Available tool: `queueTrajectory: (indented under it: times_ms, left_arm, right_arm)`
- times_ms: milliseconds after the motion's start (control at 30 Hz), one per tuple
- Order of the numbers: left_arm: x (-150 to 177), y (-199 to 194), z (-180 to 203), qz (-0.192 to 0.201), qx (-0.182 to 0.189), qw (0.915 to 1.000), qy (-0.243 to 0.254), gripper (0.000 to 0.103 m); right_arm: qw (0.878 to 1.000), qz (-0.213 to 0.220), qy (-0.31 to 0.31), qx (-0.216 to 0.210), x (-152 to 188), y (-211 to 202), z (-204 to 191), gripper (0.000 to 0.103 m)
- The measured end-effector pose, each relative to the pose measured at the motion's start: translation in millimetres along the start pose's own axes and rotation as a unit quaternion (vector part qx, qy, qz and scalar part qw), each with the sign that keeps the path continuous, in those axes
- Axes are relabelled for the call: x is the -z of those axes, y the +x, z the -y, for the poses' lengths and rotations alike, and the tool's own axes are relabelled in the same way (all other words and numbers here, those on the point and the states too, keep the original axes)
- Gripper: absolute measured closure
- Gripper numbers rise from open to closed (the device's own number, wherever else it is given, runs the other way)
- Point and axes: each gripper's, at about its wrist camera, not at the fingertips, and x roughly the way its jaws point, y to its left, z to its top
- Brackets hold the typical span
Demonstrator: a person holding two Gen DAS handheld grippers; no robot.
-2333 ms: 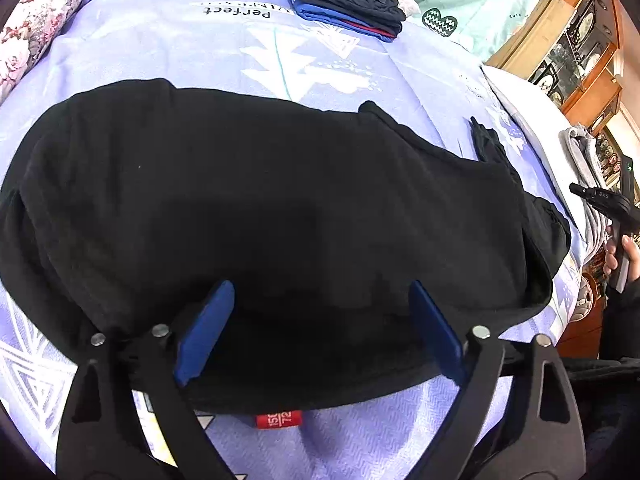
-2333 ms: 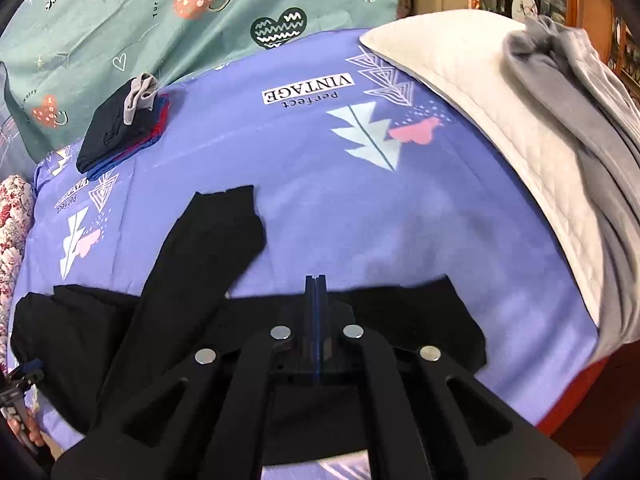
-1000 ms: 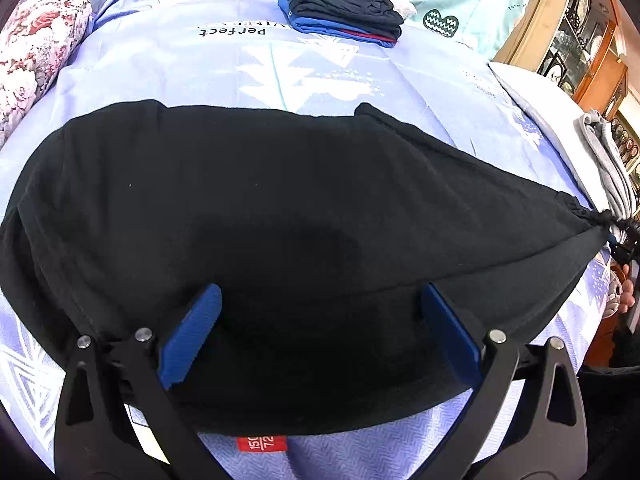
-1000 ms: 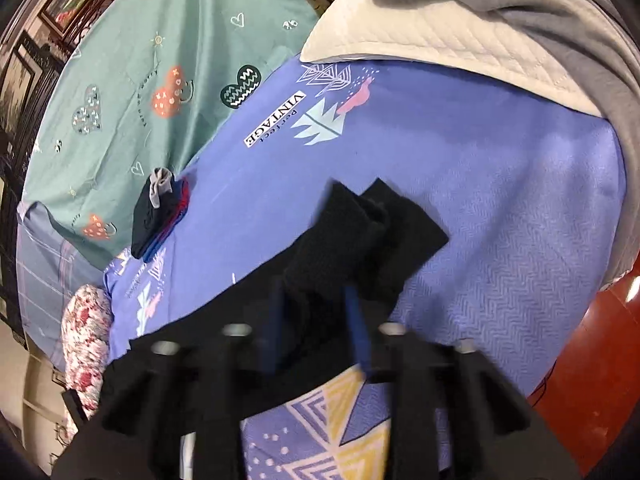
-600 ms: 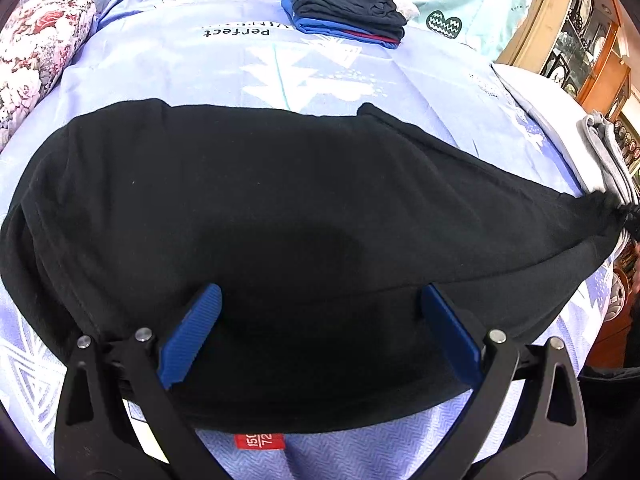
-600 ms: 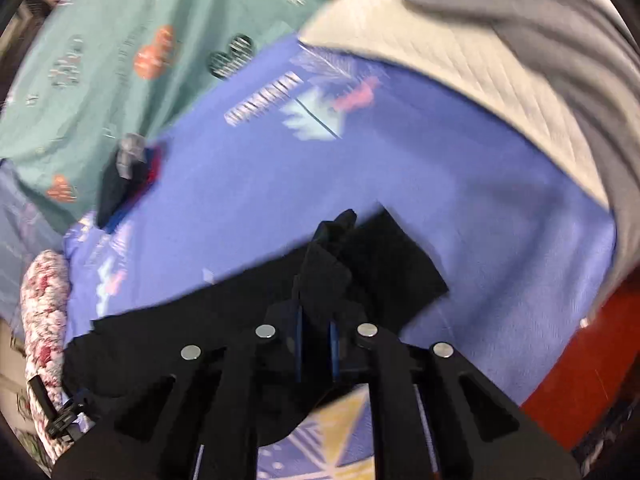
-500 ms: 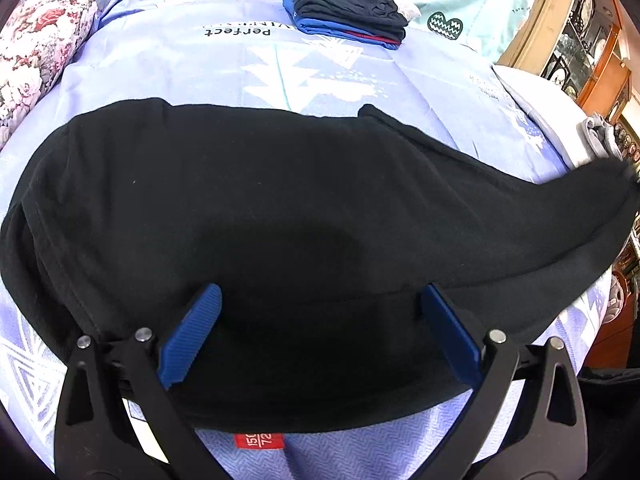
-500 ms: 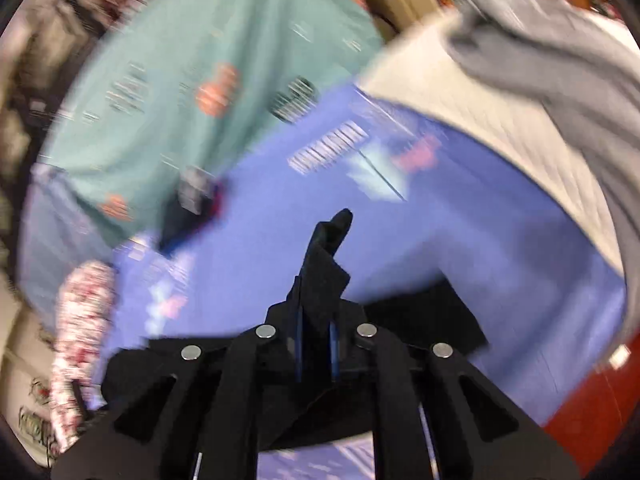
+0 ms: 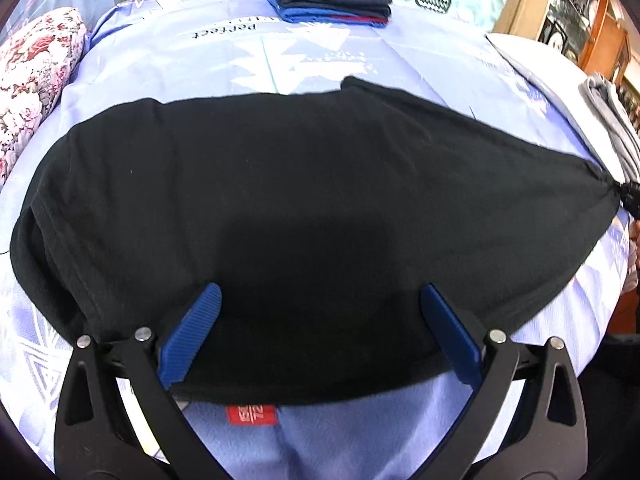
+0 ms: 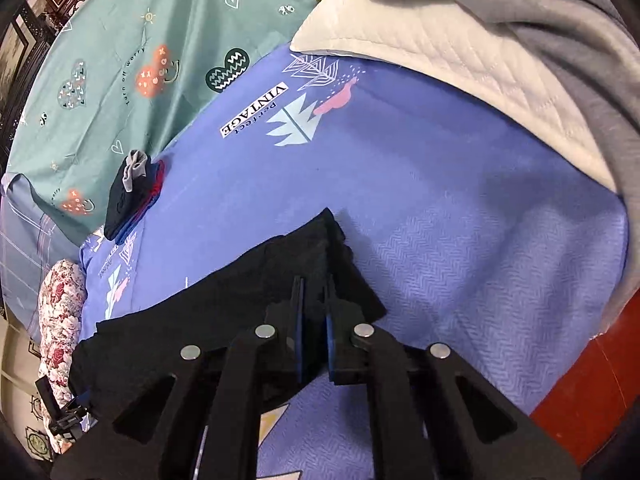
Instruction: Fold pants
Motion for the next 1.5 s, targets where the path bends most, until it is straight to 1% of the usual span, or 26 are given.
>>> queueTrajectory:
  times_ms: [33, 100, 133, 200, 267, 300, 367, 467, 500, 567, 600, 667, 700, 767, 867, 1000, 1033, 1067, 1100, 1133, 1167, 1233, 1300, 1400, 1433, 1500]
  left_arm:
    - [1.6, -0.7, 1.2, -0.003, -0.003, 1.0, 0.003, 0.002]
    - [6.1, -3.9, 4.0, -0.008, -0.013, 0.9998, 0.009, 0.002]
    - [8.2, -7.1, 4.6, -0.008, -0.016, 0.9998, 0.009, 0.002]
    - [10.1, -16.8, 4.6, -0.002, -0.014, 0.9999, 0.0, 0.002]
    - [8.0, -30.6, 5.7, 0.015, 0.006, 0.9999, -0.006, 0.002]
    - [6.2, -39.0, 8.0, 0.029, 0.01, 0.9995, -0.002, 0.002]
    - [3.3, -43.1, 11.6, 0.044, -0.014, 0.9988, 0.014, 0.002]
    - [5.7, -20.5, -4.3, 0.003, -0.037, 0.9992, -0.014, 0.002]
    - [9.7, -8.9, -16.3, -0.019, -0.022, 0.9989, -0.037, 0.002]
    - [12.9, -15.2, -15.6, -0.006, -0.021, 0.9994, -0.028, 0.002]
    - [12.9, -18.3, -14.6, -0.004, -0.021, 0.9994, -0.026, 0.002]
    - [11.7, -26.4, -16.5, 0.007, -0.007, 0.9994, -0.034, 0.002]
    - [10.3, -33.7, -19.9, 0.017, 0.001, 0.999, -0.042, 0.002]
    - [4.5, -43.2, -28.0, 0.04, -0.004, 0.9979, -0.051, 0.002]
    - [-6.2, -46.3, -57.5, 0.055, -0.005, 0.9947, -0.087, 0.002]
    - [-13.2, -25.5, -93.0, 0.029, 0.003, 0.9906, -0.134, 0.002]
    - [-12.2, -22.0, -92.3, 0.028, 0.007, 0.9904, -0.135, 0.002]
    - [-11.2, -20.3, -91.1, 0.029, 0.006, 0.9908, -0.132, 0.002]
    - [-8.5, -18.9, -87.1, 0.031, -0.004, 0.9923, -0.12, 0.002]
    - [-8.0, -17.5, -83.1, 0.031, -0.012, 0.9933, -0.11, 0.002]
    - [-7.1, -15.6, -79.0, 0.032, -0.022, 0.9942, -0.101, 0.002]
    - [-6.5, -12.9, -78.0, 0.033, -0.024, 0.9942, -0.1, 0.002]
    - [-6.8, -11.5, -82.9, 0.03, -0.018, 0.9936, -0.107, 0.002]
    - [-5.7, -8.9, -77.7, 0.02, -0.035, 0.9948, -0.094, 0.002]
    - [-4.1, -9.4, -74.7, 0.017, -0.043, 0.9951, -0.087, 0.002]
    - [-1.2, -12.2, -71.1, 0.015, -0.052, 0.9951, -0.083, 0.002]
  right_arm:
    - [1.0, 0.002, 0.002, 0.008, -1.6, -0.3, 0.4, 0.093]
    - [0.998, 0.023, 0.002, 0.056, -4.6, -13.9, 2.5, 0.079]
    - [0.996, 0.043, 0.001, 0.083, -7.3, -23.1, 0.6, 0.077]
    - [0.994, 0.063, -0.008, 0.09, -12.7, -35.1, -9.8, 0.077]
    - [0.997, 0.053, -0.03, 0.05, -15.2, -38.9, -36.4, 0.076]
    - [0.998, 0.042, -0.047, 0.025, -14.1, -37.4, -50.0, 0.071]
    - [0.995, 0.005, -0.098, -0.026, -6.8, -21.4, -97.7, 0.059]
    - [0.985, -0.057, -0.138, -0.092, 4.3, 13.9, -156.1, 0.059]
    - [0.977, -0.087, -0.152, -0.122, 9.6, 31.4, -183.6, 0.058]
    - [0.959, -0.141, -0.186, -0.158, 19.3, 63.4, -234.8, 0.054]
    - [0.944, -0.17, -0.218, -0.18, 28.1, 80.8, -267.4, 0.052]
    - [0.922, -0.192, -0.271, -0.199, 41.9, 106.8, -318.5, 0.052]
    - [0.907, -0.212, -0.3, -0.207, 51.3, 127.7, -349.4, 0.052]
    - [0.887, -0.228, -0.343, -0.21, 62.2, 157.7, -390.7, 0.052]
    - [0.864, -0.259, -0.376, -0.211, 73.8, 205.1, -432.0, 0.052]
    - [0.836, -0.32, -0.39, -0.217, 92.4, 251.8, -457.2, 0.053]
    - [0.825, -0.333, -0.403, -0.215, 100.1, 256.7, -460.6, 0.06]
    - [0.816, -0.332, -0.424, -0.21, 108.2, 258.8, -465.1, 0.092]
    - [0.814, -0.324, -0.441, -0.196, 111.6, 258.0, -465.9, 0.099]
    - [0.822, -0.306, -0.441, -0.189, 107.5, 253.1, -463.7, 0.099]
    - [0.839, -0.285, -0.425, -0.186, 96.3, 250.3, -460.4, 0.099]
    - [0.86, -0.279, -0.38, -0.193, 78.1, 253.1, -454.1, 0.099]
    - [0.864, -0.28, -0.374, -0.19, 75.6, 257.0, -449.7, 0.099]
    - [0.866, -0.267, -0.386, -0.17, 87.2, 261.3, -450.3, 0.099]
    - [0.87, -0.259, -0.386, -0.165, 88.3, 262.6, -452.2, 0.097]
    - [0.884, -0.217, -0.393, -0.13, 82.8, 260.0, -452.2, 0.087]
